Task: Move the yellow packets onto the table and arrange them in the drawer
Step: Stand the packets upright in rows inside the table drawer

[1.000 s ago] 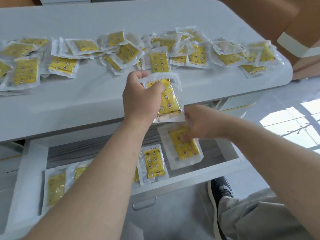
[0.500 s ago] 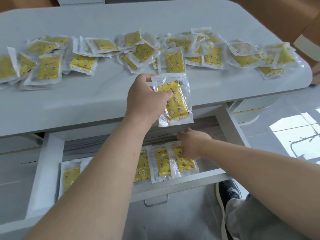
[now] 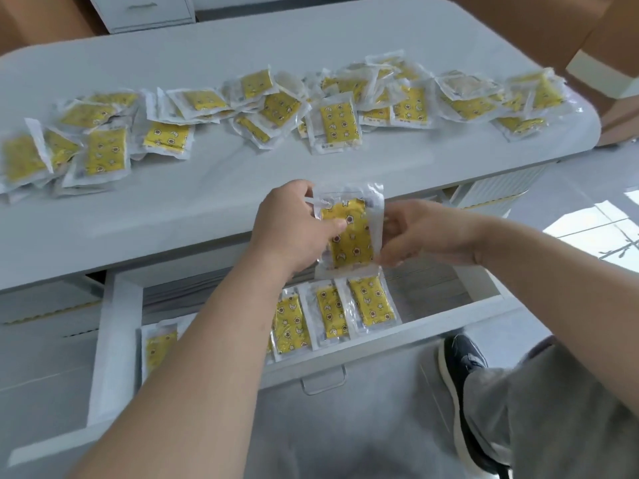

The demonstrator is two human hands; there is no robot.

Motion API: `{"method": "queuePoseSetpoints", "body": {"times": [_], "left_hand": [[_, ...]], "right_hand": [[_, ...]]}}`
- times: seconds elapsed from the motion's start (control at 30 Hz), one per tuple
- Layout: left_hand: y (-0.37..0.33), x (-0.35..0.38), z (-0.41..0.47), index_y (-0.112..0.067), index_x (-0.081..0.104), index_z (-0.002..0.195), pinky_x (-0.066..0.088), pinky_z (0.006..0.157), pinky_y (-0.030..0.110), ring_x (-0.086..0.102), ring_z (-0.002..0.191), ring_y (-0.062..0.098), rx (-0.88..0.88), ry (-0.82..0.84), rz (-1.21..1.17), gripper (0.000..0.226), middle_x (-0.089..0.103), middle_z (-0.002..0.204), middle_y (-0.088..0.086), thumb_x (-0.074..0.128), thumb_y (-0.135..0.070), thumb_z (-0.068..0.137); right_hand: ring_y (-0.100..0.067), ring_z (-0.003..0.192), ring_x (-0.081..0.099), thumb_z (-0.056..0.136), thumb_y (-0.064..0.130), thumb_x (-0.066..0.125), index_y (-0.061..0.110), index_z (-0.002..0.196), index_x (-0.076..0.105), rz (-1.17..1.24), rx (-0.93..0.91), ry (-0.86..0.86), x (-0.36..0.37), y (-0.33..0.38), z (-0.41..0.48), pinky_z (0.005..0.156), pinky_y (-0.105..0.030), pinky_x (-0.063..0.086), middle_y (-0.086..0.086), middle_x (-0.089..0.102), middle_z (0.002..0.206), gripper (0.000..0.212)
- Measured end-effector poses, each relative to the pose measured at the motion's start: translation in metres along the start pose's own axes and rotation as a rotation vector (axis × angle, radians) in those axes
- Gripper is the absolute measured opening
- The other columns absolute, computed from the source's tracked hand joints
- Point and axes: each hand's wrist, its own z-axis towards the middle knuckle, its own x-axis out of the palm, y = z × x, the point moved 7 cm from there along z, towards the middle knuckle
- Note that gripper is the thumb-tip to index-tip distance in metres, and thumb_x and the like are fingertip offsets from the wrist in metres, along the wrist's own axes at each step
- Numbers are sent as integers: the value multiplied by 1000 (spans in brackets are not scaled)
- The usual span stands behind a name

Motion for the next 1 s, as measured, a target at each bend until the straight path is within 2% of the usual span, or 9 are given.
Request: {"method": "queuePoseSetpoints", "body": {"times": [0.1,0.2,0.33,0.43,0.57,0.7,0.77,0.9,1.0], "left_hand": [[-1,9,-5,-22,65,108,60,71,30,72,79,14,22,7,111,40,75,95,-5,88,-26,75],[-3,17,-8,-28,61,108,46,60,18,67,84,12,9,17,191,48,70,99,-8,91,-30,71],[-2,19,-10,-28,58,119,38,62,20,61,84,4,-58,66,352,53,69,91,-12,88,-33,75],[-3,4,-13,-28,59,116,41,63,22,63,78,2,-88,-2,391,40,71,82,-12,81,-30,83],[-14,-7,-9,-27,62,107,41,59,21,66,64,-2,-101,-110,300,25,72,72,-10,76,-31,87],[-33,1,1,-28,63,106,50,67,27,69,78,8,-29,-156,278,23,72,78,-10,76,-31,87],[-39,13,4,-28,62,108,52,69,28,68,78,9,8,-117,303,23,70,79,-10,75,-31,88],[-54,25,10,-30,60,110,44,66,18,62,75,2,112,-85,360,22,66,81,-12,72,-31,91],[-62,31,15,-29,62,111,50,71,24,62,76,4,155,-87,355,21,65,86,-13,69,-32,92]], "right_hand": [[-39,110,69,82,9,78,-10,118,58,173,-53,-63,-7,6,6,101,-50,54,-23,71,116,46],[-25,86,75,81,16,83,-11,106,62,26,-50,-133,-12,8,12,83,-36,61,-17,76,97,43],[-17,79,76,79,19,87,13,94,69,-339,63,-74,-21,-19,19,67,-26,60,-2,77,88,24],[-20,82,70,81,25,84,11,100,67,-593,178,-95,-27,-55,23,62,-26,56,-2,71,89,29],[-22,80,68,83,27,81,3,122,61,-618,307,-102,-19,-97,33,59,-29,55,-5,70,90,50],[-19,64,66,85,25,78,8,91,57,-713,340,-83,-16,-108,42,48,-27,53,-6,65,85,27],[-19,58,66,90,23,71,9,91,56,-815,363,-77,-15,-106,42,42,-27,51,-5,65,80,20],[-15,59,51,96,29,57,10,114,56,-1134,392,-117,-15,-90,37,45,-26,34,3,58,85,26],[-16,61,54,96,25,52,14,95,67,-1164,332,-68,-20,-58,34,51,-26,37,4,62,80,19]]}}
